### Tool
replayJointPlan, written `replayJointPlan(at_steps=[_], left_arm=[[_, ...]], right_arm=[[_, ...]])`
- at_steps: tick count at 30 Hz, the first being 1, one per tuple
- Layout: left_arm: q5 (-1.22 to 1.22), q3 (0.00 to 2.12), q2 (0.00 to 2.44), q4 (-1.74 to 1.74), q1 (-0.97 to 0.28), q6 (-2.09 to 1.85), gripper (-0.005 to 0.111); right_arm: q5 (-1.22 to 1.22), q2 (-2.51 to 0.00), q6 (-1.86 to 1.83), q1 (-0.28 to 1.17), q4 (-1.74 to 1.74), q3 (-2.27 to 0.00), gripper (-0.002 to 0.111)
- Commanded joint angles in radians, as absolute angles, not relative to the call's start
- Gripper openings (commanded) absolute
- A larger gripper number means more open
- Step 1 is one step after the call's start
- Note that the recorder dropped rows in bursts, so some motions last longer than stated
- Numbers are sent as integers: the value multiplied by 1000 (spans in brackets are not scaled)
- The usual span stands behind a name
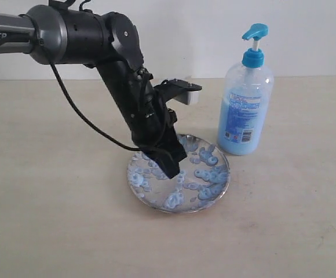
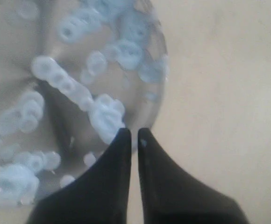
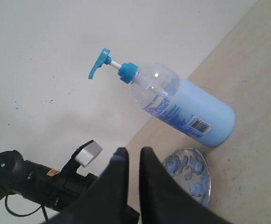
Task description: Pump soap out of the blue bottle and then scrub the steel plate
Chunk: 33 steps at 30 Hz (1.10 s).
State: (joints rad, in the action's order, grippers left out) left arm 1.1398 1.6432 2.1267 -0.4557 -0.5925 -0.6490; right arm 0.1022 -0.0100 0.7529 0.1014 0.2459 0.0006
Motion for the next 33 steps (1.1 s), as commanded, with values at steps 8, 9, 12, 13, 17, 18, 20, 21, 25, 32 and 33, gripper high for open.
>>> replayJointPlan(at_steps=[8, 9, 12, 13, 17, 18, 20, 21, 25, 32, 33], left_arm=[[35, 918, 1417, -661, -590, -744, 4], [-36, 855, 1358, -691, -600, -767, 4], [-113, 690, 1179, -699, -605, -756, 4], [-98, 655, 1129, -701, -605, -743, 4], [-51, 571, 970, -699, -605, -740, 4], [-56, 552, 935, -696, -599, -740, 4], [-81, 521, 873, -667, -580, -790, 4], [-105, 504, 837, -644, -568, -851, 4], [-269, 433, 689, -629, -515, -1200, 4], [-100, 398, 390, -631, -260, -1284, 4], [-26, 398, 364, -631, -188, -1231, 4]], right_arm=[[101, -11, 750, 100, 245, 0, 4], [101, -11, 750, 100, 245, 0, 4], [101, -11, 750, 100, 245, 0, 4], [101, -11, 750, 100, 245, 0, 4], [101, -11, 750, 100, 245, 0, 4], [101, -11, 750, 100, 245, 0, 4], [101, -11, 750, 100, 245, 0, 4], [101, -11, 750, 100, 245, 0, 4], [101, -11, 750, 100, 245, 0, 4], [101, -11, 750, 100, 245, 0, 4], [101, -11, 750, 100, 245, 0, 4]])
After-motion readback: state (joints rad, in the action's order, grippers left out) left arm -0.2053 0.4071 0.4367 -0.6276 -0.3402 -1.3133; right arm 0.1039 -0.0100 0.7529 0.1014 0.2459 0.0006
